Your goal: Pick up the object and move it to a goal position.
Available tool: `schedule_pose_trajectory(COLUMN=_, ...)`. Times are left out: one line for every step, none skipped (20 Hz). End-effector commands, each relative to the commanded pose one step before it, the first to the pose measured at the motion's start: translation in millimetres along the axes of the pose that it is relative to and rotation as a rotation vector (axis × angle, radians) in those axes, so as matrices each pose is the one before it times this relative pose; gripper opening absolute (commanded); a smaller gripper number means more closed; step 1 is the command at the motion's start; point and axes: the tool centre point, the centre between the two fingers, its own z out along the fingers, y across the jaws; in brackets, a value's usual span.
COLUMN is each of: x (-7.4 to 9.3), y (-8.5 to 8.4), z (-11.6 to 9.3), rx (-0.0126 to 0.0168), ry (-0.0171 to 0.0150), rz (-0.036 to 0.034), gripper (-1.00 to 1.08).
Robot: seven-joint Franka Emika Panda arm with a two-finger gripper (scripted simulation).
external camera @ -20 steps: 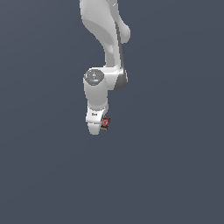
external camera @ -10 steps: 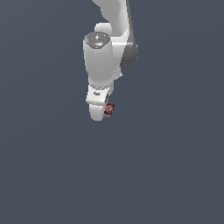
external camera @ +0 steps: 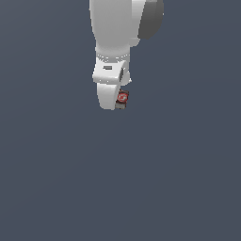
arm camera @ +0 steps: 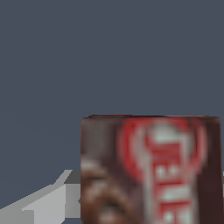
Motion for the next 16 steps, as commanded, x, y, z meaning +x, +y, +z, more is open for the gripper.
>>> schedule_pose_trajectory(x=3.29, y=-0.43, z=-19.98, rx=0.00166, ry=0.00012, rz=0.00089, gripper=-1.0)
schedule_pose_trajectory(x=0.93, y=0.2, z=-6.65, rx=-0.00012, ry=-0.00022, rz=0.00064, gripper=-1.0)
schedule_pose_trajectory(x=1.13, y=0.2, z=-6.06, rx=0.0, ry=0.0, rz=0.0, gripper=-1.0)
schedule_pose_trajectory(x=0.74, y=0.23, z=-5.57, rx=-0.00011, ry=-0.00025, rz=0.00064, gripper=-1.0)
schedule_pose_trajectory(x=0.65, y=0.22, z=-5.03, rx=-0.00011, ry=-0.00026, rz=0.00063, gripper=-1.0)
schedule_pose_trajectory(x=0.82, y=0.19, z=-4.46, rx=0.0, ry=0.0, rz=0.0, gripper=-1.0)
schedule_pose_trajectory(x=0.46, y=0.21, z=-3.95, rx=-0.0001, ry=-0.00027, rz=0.00063, gripper=-1.0)
schedule_pose_trajectory(x=0.62, y=0.19, z=-3.38, rx=0.0, ry=0.0, rz=0.0, gripper=-1.0)
schedule_pose_trajectory(x=0.34, y=0.21, z=-2.86, rx=-0.00007, ry=-0.0002, rz=0.00044, gripper=-1.0)
schedule_pose_trajectory(x=0.43, y=0.2, z=-2.3, rx=0.0, ry=0.0, rz=0.0, gripper=-1.0)
schedule_pose_trajectory(x=0.09, y=0.24, z=-1.78, rx=-0.00009, ry=-0.0003, rz=0.00062, gripper=-1.0)
schedule_pose_trajectory(x=0.24, y=0.23, z=-1.22, rx=0.0, ry=0.0, rz=0.0, gripper=-1.0)
schedule_pose_trajectory(x=0.15, y=0.24, z=-0.69, rx=0.0, ry=0.0, rz=0.0, gripper=-1.0)
schedule_pose_trajectory(x=0.05, y=0.25, z=-0.15, rx=0.0, ry=0.0, rz=0.0, gripper=-1.0)
schedule_pose_trajectory(x=-0.04, y=0.26, z=0.37, rx=0.0, ry=0.0, rz=0.0, gripper=-1.0)
schedule_pose_trajectory(x=-0.04, y=0.1, z=0.28, rx=0.0, ry=0.0, rz=0.0, gripper=-1.0)
